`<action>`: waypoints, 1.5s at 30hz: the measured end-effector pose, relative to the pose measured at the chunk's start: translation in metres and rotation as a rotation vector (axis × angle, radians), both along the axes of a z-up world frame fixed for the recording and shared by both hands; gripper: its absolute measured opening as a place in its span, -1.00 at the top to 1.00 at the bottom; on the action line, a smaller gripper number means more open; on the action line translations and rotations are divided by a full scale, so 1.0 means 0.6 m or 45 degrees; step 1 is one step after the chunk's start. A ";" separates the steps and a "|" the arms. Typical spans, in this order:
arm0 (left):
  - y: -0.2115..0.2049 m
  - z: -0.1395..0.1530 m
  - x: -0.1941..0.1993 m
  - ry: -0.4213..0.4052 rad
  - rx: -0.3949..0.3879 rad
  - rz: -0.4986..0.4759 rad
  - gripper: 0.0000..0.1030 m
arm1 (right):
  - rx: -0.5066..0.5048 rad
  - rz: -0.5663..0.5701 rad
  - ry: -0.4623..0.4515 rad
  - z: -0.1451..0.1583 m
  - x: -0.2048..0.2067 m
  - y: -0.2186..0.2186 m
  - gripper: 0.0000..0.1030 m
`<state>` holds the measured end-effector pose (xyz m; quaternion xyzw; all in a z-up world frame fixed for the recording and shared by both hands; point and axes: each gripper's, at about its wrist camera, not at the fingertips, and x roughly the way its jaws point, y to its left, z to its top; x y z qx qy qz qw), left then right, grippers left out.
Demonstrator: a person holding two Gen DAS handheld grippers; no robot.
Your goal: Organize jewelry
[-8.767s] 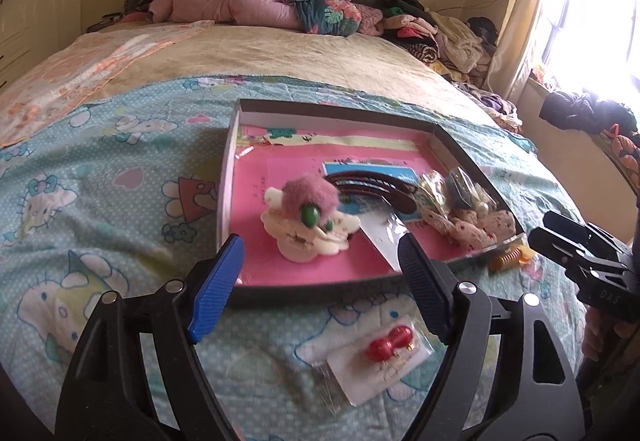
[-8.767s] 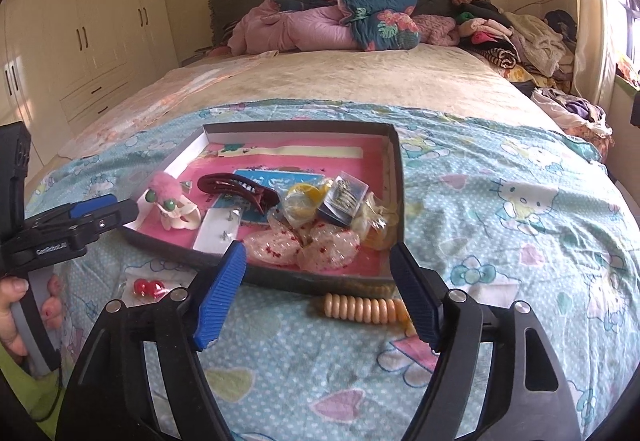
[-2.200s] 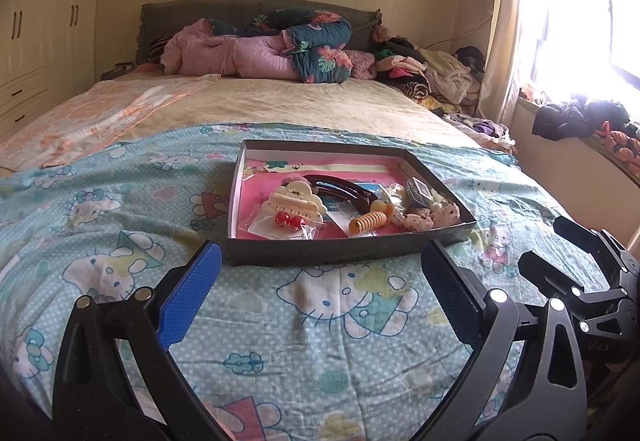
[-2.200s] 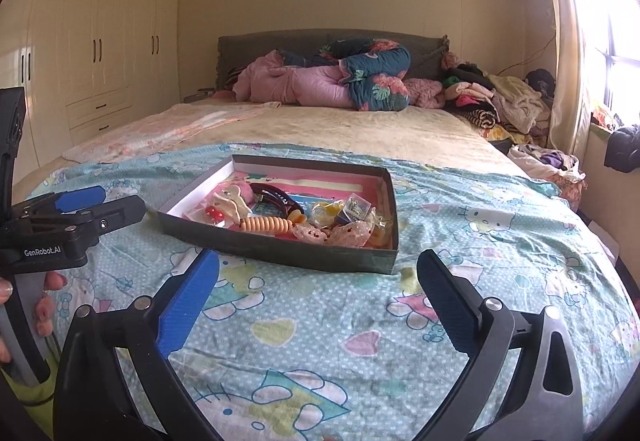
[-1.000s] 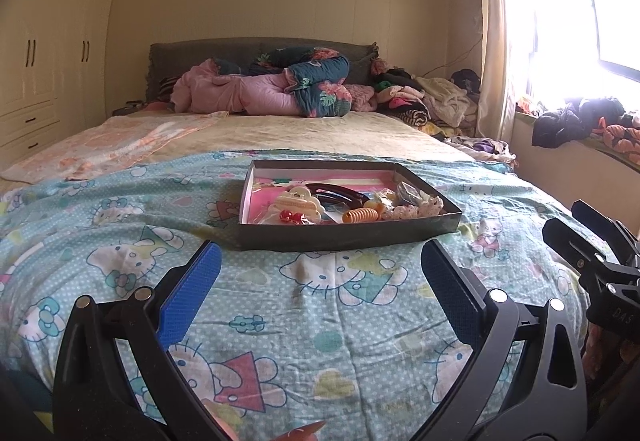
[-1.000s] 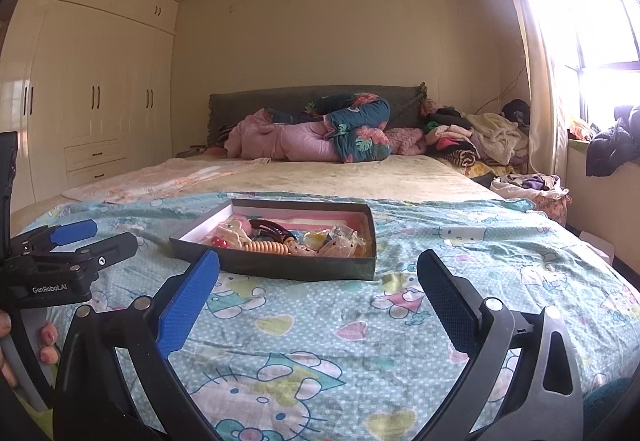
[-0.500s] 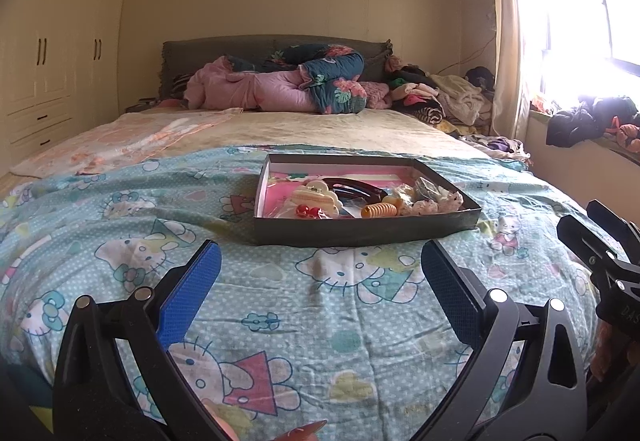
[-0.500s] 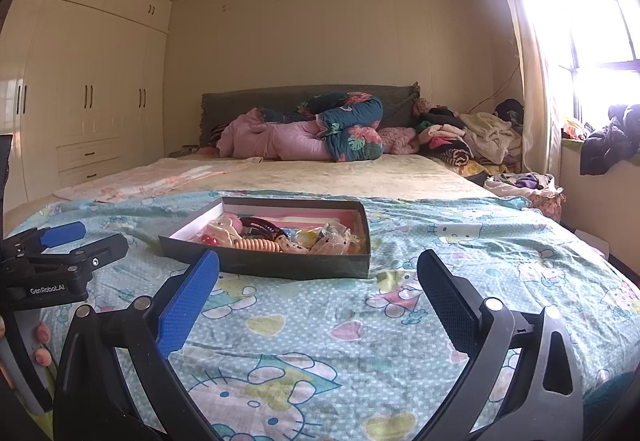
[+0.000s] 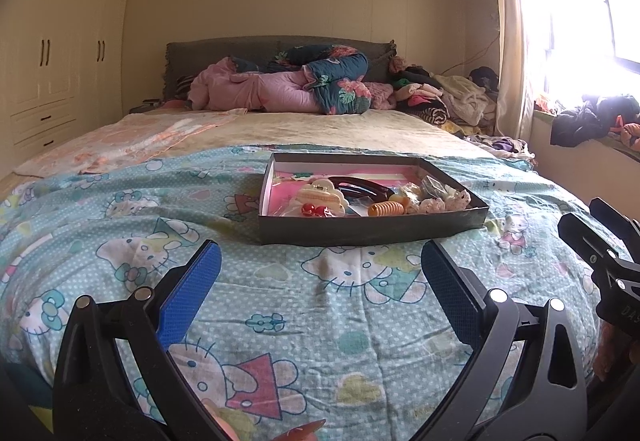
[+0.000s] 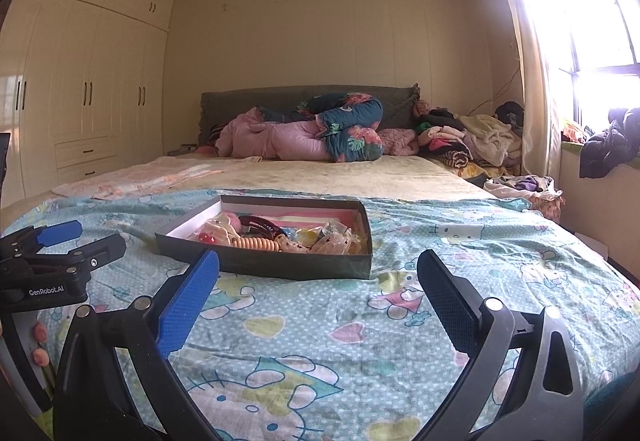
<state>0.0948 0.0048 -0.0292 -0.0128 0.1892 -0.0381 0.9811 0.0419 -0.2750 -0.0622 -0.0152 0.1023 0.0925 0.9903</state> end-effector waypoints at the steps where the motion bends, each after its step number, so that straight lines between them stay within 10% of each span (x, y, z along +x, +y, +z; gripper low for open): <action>1: 0.000 0.000 0.000 0.000 -0.001 0.001 -0.78 | 0.000 -0.001 0.000 0.000 0.000 0.000 -0.88; 45: 0.000 -0.002 0.000 0.000 -0.007 -0.001 -0.78 | -0.014 0.007 0.004 -0.005 -0.002 0.002 -0.88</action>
